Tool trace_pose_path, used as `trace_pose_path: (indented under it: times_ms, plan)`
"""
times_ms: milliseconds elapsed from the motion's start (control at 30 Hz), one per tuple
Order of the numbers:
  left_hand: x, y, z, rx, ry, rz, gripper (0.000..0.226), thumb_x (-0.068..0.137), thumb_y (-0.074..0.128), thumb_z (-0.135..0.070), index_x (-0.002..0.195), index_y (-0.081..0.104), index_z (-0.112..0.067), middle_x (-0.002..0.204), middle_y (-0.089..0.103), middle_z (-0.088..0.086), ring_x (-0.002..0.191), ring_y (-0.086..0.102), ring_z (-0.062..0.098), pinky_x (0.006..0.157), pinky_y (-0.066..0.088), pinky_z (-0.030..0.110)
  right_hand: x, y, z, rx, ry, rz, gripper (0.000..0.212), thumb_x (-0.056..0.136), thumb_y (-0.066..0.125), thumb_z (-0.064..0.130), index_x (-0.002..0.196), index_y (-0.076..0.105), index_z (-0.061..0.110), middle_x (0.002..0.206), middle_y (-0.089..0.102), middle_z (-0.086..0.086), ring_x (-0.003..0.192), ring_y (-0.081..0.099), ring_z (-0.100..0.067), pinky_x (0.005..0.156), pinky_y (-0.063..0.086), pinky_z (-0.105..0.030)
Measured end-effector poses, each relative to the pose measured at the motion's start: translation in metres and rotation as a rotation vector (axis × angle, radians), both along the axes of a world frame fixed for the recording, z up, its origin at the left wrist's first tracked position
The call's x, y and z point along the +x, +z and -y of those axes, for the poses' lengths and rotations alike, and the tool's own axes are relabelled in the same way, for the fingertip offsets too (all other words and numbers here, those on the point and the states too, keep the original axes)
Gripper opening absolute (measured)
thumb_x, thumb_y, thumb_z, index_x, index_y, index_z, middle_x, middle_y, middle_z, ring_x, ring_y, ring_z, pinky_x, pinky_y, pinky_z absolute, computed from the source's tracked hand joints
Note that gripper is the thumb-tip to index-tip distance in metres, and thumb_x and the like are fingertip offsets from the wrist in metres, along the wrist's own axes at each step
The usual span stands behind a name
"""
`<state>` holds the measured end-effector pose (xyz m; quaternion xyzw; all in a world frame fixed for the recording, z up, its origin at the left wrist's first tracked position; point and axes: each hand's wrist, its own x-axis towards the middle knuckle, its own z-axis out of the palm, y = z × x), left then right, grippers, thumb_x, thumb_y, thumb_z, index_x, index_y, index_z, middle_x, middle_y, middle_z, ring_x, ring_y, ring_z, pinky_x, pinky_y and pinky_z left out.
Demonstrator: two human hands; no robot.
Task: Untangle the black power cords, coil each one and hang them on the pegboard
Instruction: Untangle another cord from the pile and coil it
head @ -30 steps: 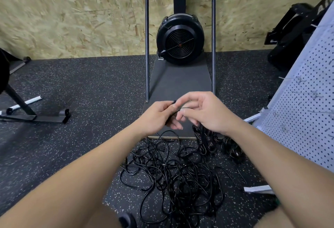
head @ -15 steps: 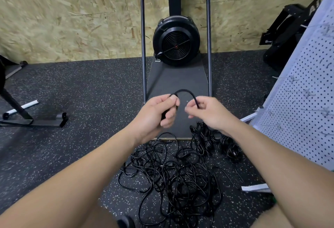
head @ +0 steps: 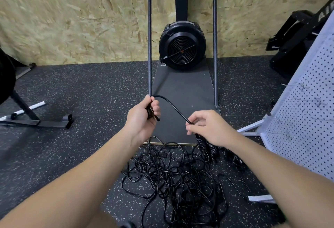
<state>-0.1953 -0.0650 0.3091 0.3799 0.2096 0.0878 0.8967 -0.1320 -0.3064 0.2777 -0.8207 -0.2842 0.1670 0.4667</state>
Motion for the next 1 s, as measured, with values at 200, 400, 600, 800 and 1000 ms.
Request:
trace_pose_path:
  times_ms: [200, 400, 600, 800, 1000]
  plan:
    - [-0.002, 0.003, 0.012, 0.098, -0.028, 0.031, 0.025, 0.116, 0.053, -0.019, 0.111, 0.058, 0.005, 0.113, 0.08, 0.024, 0.102, 0.082, 0.029, 0.083, 0.068, 0.031, -0.017, -0.003, -0.024, -0.393, 0.317, 0.539, 0.027, 0.113, 0.053, 0.038, 0.095, 0.066, 0.023, 0.092, 0.062, 0.008, 0.088, 0.061, -0.021, 0.085, 0.053, -0.046]
    - [-0.011, -0.015, 0.02, 1.03, -0.361, -0.005, 0.032, 0.112, 0.056, -0.039, 0.1, 0.056, -0.009, 0.092, 0.078, 0.001, 0.084, 0.073, 0.021, 0.086, 0.061, 0.054, -0.029, 0.024, -0.029, -0.272, 0.204, 0.727, 0.025, 0.107, 0.058, 0.052, 0.096, 0.069, 0.032, 0.084, 0.071, 0.01, 0.078, 0.064, -0.02, 0.069, 0.046, -0.039]
    - [-0.024, 0.004, 0.043, 1.023, -0.718, 0.039, 0.05, 0.118, 0.042, -0.049, 0.099, 0.063, -0.007, 0.071, 0.064, 0.016, 0.057, 0.05, 0.025, 0.06, 0.044, 0.035, -0.015, 0.043, 0.002, -0.042, 0.095, 0.294, 0.033, 0.08, 0.097, 0.039, 0.093, 0.068, 0.032, 0.085, 0.072, 0.011, 0.08, 0.067, -0.009, 0.074, 0.056, -0.03]
    - [-0.026, -0.003, 0.036, 0.773, -0.834, 0.077, 0.025, 0.113, 0.061, -0.027, 0.095, 0.065, -0.01, 0.061, 0.043, 0.006, 0.049, 0.028, 0.016, 0.052, 0.027, 0.028, 0.009, 0.036, 0.027, -0.038, 0.122, 0.185, 0.034, 0.097, 0.076, 0.001, 0.116, 0.071, 0.029, 0.112, 0.077, 0.011, 0.111, 0.074, -0.004, 0.104, 0.057, -0.03]
    - [-0.021, 0.004, 0.041, 0.493, -0.617, 0.109, 0.03, 0.114, 0.055, -0.028, 0.09, 0.06, -0.011, 0.061, 0.044, 0.003, 0.048, 0.029, 0.013, 0.052, 0.03, 0.028, 0.018, -0.013, 0.024, -0.12, 0.079, -0.143, 0.042, 0.097, 0.082, 0.018, 0.135, 0.065, 0.026, 0.127, 0.078, 0.011, 0.119, 0.072, -0.004, 0.118, 0.051, -0.042]
